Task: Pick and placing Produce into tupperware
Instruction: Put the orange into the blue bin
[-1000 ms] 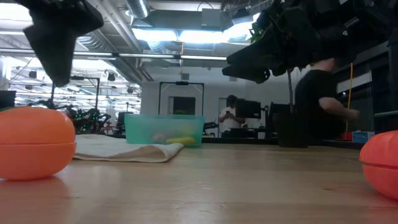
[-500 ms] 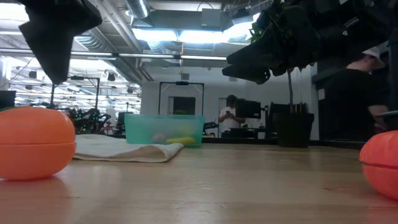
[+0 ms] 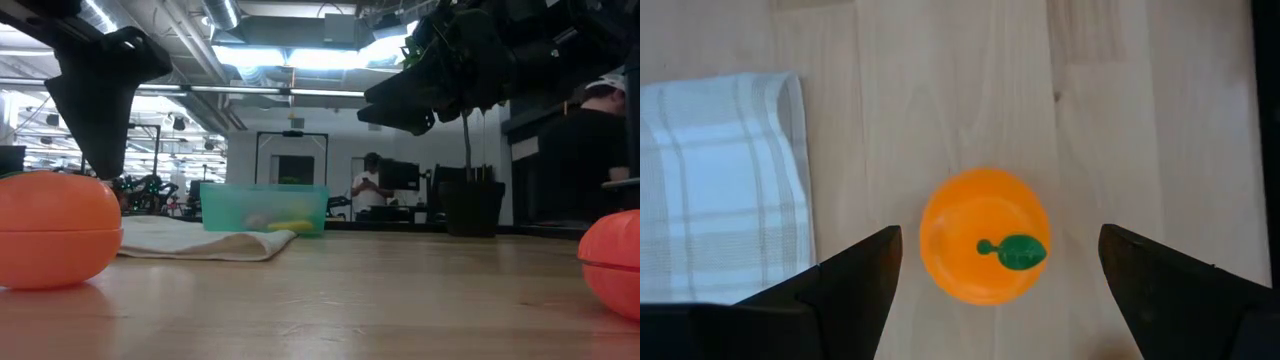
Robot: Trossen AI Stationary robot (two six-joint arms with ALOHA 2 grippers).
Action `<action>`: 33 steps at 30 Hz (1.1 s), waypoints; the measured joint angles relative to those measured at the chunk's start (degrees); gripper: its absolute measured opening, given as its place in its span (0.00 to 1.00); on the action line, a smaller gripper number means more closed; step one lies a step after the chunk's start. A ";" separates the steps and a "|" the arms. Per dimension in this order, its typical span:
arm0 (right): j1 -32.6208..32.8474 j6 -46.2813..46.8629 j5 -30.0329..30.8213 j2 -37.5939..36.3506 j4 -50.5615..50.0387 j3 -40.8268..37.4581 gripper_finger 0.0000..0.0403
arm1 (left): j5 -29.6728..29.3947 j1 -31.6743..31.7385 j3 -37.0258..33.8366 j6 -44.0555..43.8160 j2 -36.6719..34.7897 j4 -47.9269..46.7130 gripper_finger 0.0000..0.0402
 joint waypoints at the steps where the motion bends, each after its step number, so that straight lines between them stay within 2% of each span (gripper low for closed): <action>1: 0.00 0.00 0.00 0.00 0.00 0.00 0.68 | -0.01 0.00 0.00 -0.01 0.04 -0.03 0.82; 33: 0.00 1.49 0.00 0.00 -2.21 0.02 0.68 | -1.31 1.62 0.00 -0.02 6.33 1.29 0.82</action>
